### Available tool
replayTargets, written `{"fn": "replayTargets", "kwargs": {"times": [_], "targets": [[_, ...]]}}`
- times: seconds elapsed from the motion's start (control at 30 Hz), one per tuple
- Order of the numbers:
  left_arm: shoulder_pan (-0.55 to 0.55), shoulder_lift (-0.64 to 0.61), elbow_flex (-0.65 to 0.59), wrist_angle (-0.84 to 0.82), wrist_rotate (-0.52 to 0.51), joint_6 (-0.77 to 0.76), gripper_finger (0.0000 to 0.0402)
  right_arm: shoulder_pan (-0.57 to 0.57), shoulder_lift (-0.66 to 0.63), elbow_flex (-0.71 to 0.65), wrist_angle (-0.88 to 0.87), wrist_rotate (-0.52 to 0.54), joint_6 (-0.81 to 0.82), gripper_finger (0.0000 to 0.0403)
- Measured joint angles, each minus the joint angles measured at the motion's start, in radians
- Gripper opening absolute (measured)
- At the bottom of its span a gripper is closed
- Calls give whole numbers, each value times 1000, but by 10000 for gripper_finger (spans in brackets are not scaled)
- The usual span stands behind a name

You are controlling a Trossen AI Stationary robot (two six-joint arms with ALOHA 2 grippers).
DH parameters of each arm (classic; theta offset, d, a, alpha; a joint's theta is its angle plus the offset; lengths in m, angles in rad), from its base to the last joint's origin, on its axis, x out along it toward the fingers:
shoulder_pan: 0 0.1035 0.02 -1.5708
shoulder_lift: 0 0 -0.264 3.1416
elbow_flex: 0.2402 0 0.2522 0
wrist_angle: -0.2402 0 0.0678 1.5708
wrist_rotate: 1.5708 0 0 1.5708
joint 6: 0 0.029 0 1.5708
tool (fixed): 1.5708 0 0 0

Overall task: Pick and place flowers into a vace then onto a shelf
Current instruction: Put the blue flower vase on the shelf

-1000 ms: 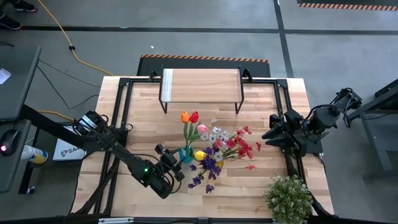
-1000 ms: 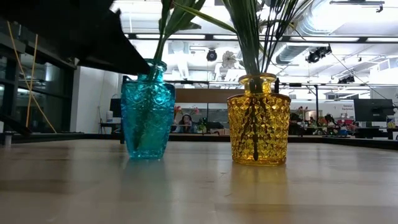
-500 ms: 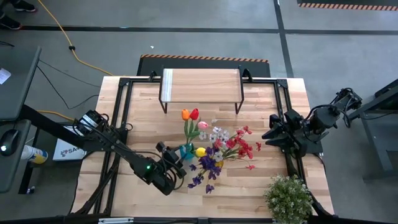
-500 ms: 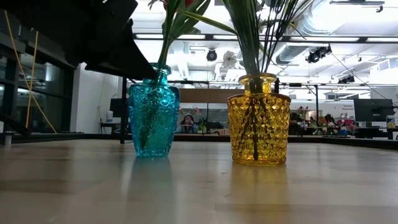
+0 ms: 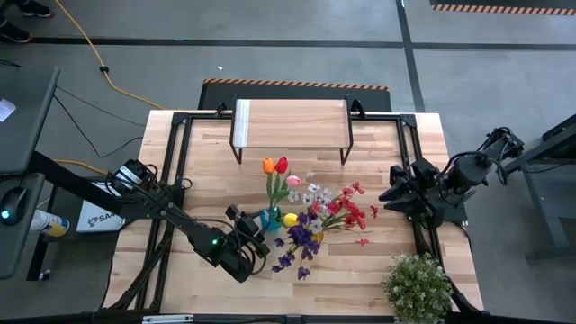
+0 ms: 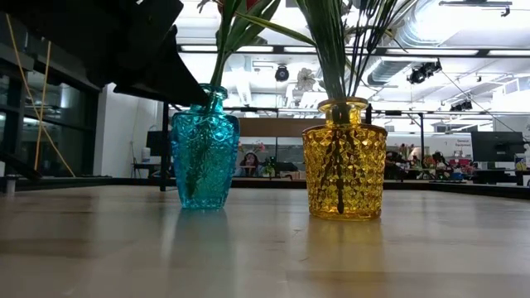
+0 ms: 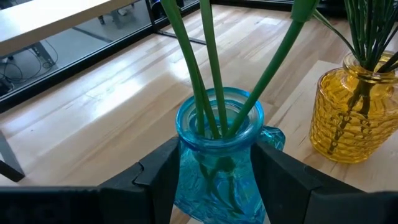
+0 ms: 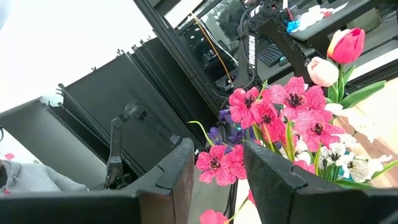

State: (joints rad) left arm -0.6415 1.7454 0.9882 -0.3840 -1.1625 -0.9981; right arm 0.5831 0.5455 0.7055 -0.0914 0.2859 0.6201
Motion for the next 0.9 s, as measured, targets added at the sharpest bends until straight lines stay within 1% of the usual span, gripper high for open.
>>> {"fn": "replayTargets", "kwargs": {"times": [0.4, 0.9], "targets": [[0, 0, 0, 0, 0, -1, 227, 0, 45, 0, 0, -7, 7, 130], [1, 0, 0, 27, 0, -16, 227, 0, 50, -1, 37, -7, 8, 130]]}}
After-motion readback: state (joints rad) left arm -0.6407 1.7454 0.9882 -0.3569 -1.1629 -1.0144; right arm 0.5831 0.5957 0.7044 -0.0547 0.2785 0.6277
